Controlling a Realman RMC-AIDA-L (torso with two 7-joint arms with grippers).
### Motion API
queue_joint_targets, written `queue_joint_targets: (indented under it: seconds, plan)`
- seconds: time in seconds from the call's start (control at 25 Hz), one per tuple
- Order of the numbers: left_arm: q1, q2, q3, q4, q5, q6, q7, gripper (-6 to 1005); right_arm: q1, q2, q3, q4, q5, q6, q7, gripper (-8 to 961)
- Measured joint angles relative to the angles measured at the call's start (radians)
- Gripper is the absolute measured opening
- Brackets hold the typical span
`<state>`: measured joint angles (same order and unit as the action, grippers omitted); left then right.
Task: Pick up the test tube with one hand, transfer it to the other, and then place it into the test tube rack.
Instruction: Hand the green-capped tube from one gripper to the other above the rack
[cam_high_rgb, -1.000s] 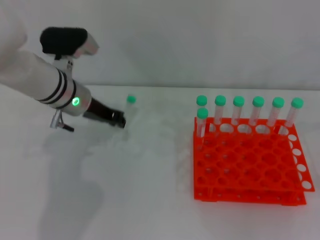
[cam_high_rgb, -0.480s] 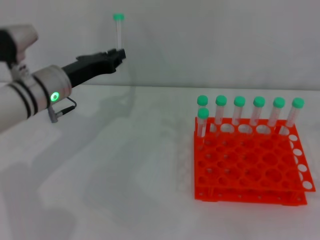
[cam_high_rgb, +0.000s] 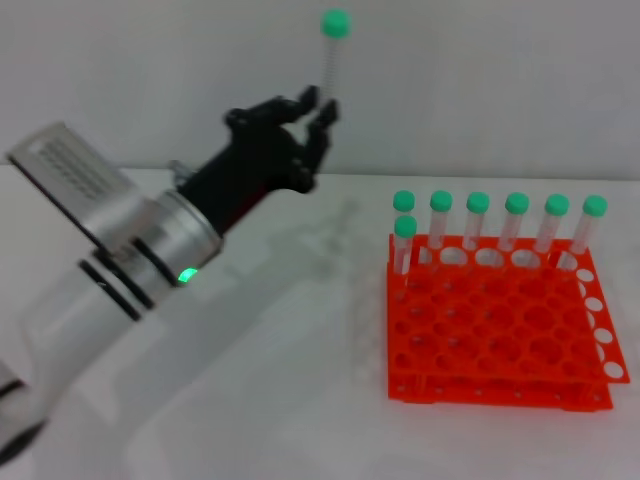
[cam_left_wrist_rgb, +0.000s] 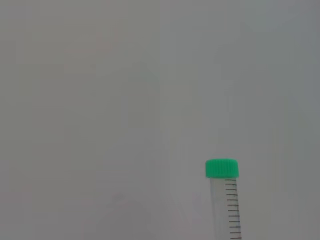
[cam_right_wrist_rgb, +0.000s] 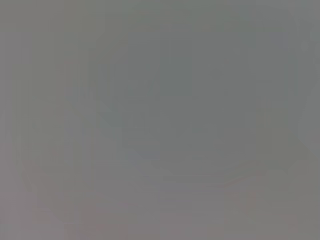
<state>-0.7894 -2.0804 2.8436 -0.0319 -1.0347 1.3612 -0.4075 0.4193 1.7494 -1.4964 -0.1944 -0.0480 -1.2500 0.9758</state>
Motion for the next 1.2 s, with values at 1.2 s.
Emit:
queue_joint_targets:
  seconds: [1.2]
  plan:
    - [0.023,-0.018,-0.006,0.353,0.096,-0.21,0.076,196,0.311,0.01,0.008,-0.131,-0.727,-0.081,0.218,752]
